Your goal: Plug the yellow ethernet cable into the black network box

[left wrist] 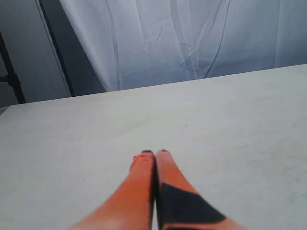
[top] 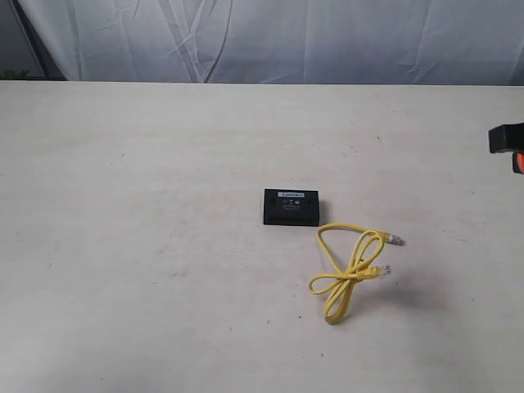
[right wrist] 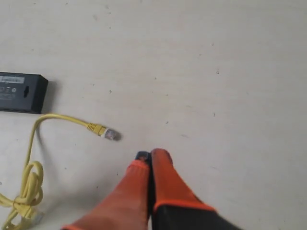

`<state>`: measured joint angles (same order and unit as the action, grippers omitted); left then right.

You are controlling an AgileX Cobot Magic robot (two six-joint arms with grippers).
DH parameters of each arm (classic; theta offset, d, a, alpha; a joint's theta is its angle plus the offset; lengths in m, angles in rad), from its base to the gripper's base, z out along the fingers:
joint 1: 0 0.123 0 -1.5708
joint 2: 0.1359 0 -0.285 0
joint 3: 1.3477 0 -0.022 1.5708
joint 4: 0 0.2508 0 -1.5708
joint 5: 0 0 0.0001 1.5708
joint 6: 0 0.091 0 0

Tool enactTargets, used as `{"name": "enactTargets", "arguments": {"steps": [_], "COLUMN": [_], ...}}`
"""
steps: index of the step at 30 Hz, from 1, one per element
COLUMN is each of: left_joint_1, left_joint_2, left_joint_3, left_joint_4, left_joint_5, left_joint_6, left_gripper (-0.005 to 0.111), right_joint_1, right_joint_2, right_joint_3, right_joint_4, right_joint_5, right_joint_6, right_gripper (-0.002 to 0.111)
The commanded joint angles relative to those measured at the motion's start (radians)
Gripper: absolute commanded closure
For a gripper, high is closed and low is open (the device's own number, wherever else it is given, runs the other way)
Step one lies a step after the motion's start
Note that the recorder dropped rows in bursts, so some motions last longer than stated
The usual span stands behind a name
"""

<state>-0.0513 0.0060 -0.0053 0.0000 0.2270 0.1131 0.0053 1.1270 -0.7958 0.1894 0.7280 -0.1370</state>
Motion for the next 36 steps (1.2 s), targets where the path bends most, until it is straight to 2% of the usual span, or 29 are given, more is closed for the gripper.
{"name": "enactTargets", "arguments": {"steps": [1, 10, 16, 36], "left_joint_1": [0.002, 0.002, 0.002, 0.002], "left_joint_2": [-0.006, -0.006, -0.006, -0.006], "left_joint_3": [0.005, 0.005, 0.005, 0.005], "left_joint_4": [0.0, 0.0, 0.0, 0.0], "left_joint_5": [-0.011, -0.011, -0.011, -0.011], "left_joint_6": [-0.002, -0.002, -0.002, -0.002], "left_gripper": [0.107, 0.107, 0.107, 0.107], "right_joint_1": [-0.003, -0.003, 0.01, 0.32], "right_joint_2": [0.089, 0.279, 0.386, 0.493], "right_joint_3": [-0.056, -0.056, -0.056, -0.059], "right_joint_4": [0.007, 0.065, 0.25, 0.242], "right_joint_5": [0.0, -0.069, -0.074, -0.081], "right_joint_6": [-0.01, -0.015, -0.187, -0.212], "right_gripper": [0.109, 0.109, 0.109, 0.109]}}
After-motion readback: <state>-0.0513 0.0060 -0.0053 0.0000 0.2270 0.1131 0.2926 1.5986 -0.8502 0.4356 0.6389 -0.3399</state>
